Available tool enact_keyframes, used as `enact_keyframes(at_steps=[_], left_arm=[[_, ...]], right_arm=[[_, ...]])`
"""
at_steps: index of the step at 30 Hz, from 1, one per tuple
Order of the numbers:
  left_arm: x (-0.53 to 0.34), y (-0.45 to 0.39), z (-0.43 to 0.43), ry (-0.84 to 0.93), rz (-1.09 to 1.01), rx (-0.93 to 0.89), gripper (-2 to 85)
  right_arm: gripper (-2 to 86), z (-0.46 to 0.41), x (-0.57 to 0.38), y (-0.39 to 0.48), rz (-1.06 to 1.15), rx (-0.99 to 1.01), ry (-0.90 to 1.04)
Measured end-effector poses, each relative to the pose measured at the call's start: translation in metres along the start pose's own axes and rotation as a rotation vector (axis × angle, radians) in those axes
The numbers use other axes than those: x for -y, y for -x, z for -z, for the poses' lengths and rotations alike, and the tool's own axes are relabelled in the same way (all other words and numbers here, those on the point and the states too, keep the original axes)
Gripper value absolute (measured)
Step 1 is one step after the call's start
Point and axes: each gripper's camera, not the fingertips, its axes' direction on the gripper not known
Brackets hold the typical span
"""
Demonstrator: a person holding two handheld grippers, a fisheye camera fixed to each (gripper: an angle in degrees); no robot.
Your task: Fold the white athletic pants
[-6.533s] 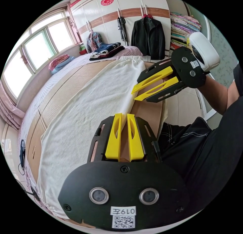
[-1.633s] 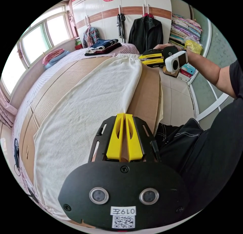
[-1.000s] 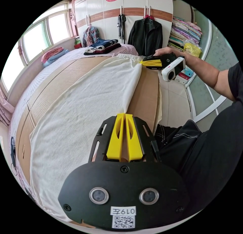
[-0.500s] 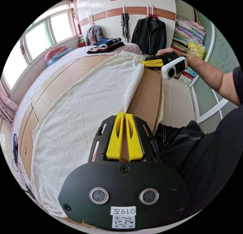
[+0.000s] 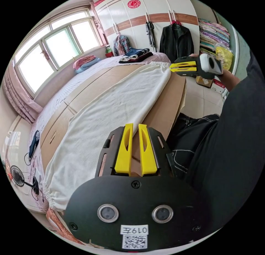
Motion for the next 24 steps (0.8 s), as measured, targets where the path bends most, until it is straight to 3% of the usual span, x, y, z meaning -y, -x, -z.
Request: enact_keyframes(at_steps=[2, 7, 14, 24], left_arm=[[-0.014, 0.001, 0.011, 0.026, -0.009, 0.060, 0.9], [-0.029, -0.006, 0.017, 0.077, -0.040, 0.131, 0.8], [-0.050, -0.002, 0.027, 0.087, 0.008, 0.139, 0.8], [-0.071, 0.010, 0.037, 0.126, 0.019, 0.138, 1.3]], right_arm=[[0.5, 0.022, 0.041, -0.002, -0.070, 0.221, -0.224], [2.7, 0.046, 0.100, 0.027, 0.116, 0.249, -0.412], [4.6, 0.050, 0.126, 0.001, 0.217, 0.448, -0.435], [4.9, 0.059, 0.178, -0.025, 0.288, 0.447, -0.428]])
